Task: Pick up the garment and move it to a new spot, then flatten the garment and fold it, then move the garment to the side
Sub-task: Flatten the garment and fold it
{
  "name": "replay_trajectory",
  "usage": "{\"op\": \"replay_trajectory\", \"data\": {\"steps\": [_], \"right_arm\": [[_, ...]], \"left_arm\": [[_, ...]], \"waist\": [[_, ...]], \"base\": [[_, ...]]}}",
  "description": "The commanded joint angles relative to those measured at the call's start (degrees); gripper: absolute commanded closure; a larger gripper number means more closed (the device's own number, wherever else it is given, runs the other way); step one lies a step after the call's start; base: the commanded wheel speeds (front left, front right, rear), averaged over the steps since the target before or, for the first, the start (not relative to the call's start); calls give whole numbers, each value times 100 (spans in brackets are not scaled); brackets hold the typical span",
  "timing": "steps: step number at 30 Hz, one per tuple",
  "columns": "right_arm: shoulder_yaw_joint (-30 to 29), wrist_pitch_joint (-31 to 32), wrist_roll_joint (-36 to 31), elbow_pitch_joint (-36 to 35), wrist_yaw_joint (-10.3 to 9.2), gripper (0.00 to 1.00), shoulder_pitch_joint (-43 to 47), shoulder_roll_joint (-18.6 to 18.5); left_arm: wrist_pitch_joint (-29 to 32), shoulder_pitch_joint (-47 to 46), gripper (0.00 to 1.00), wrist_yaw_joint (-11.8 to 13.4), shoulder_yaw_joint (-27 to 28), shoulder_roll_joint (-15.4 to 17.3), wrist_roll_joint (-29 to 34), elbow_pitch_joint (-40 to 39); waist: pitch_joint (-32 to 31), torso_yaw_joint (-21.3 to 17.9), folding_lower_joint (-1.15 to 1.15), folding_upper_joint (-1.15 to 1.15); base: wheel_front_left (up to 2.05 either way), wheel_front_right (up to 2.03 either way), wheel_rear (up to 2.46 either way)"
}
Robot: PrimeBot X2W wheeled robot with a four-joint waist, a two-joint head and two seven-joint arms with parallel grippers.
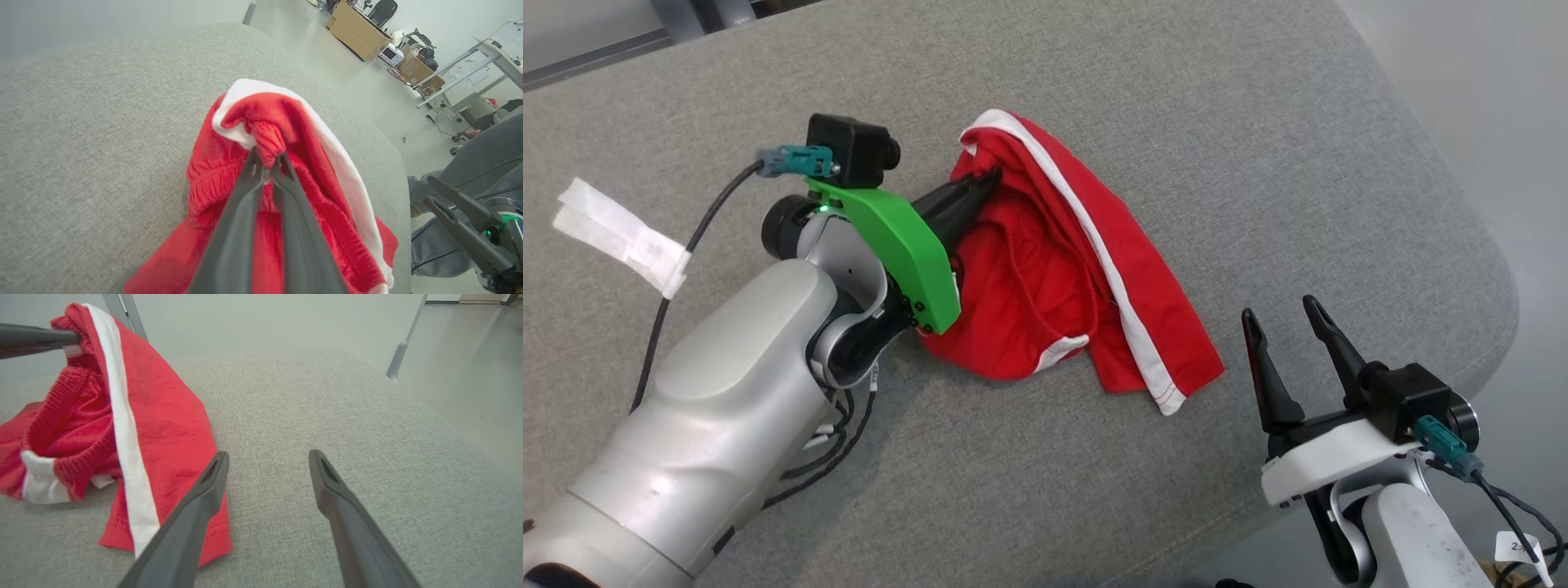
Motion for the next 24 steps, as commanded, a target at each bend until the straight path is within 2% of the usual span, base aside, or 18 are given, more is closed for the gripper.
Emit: {"op": "replay_trajectory", "data": {"steps": [1, 7, 10, 13, 18, 23, 24], "right_arm": [[-36, -19, 11, -3, -8, 0, 38, -4], [-43, -19, 23, 23, -8, 0, 81, -4], [-34, -19, 31, 46, -8, 0, 106, -5], [-53, -19, 0, 72, -8, 0, 150, -5], [-119, -19, -75, 98, -8, 0, 264, -5], [-160, -19, -88, 105, -8, 0, 323, -5], [-170, -19, -78, 105, -7, 0, 361, -4]], "left_arm": [[-70, -177, 100, -20, -2, 89, -45, -63], [-335, -507, 100, -11, 145, 242, 54, -87], [-515, -763, 100, 140, 221, 311, 291, -68], [-635, -1025, 100, 361, 287, 388, 493, -136], [-635, -1330, 100, 926, 170, 481, 1030, -531], [-440, -1023, 100, 1353, -221, 599, 1414, -1271], [-375, -745, 100, 1526, -390, 687, 1507, -1587]], "waist": [[-35, 57, 0, 0], [-161, 187, 0, 0], [-261, 253, 0, 0], [-387, 311, 0, 0], [-593, 431, 0, 0], [-727, 547, 0, 0], [-759, 591, 0, 0]], "base": [[0, 0, 0], [0, 0, 0], [0, 0, 0], [0, 0, 0], [0, 0, 0], [0, 0, 0], [0, 0, 0]]}}
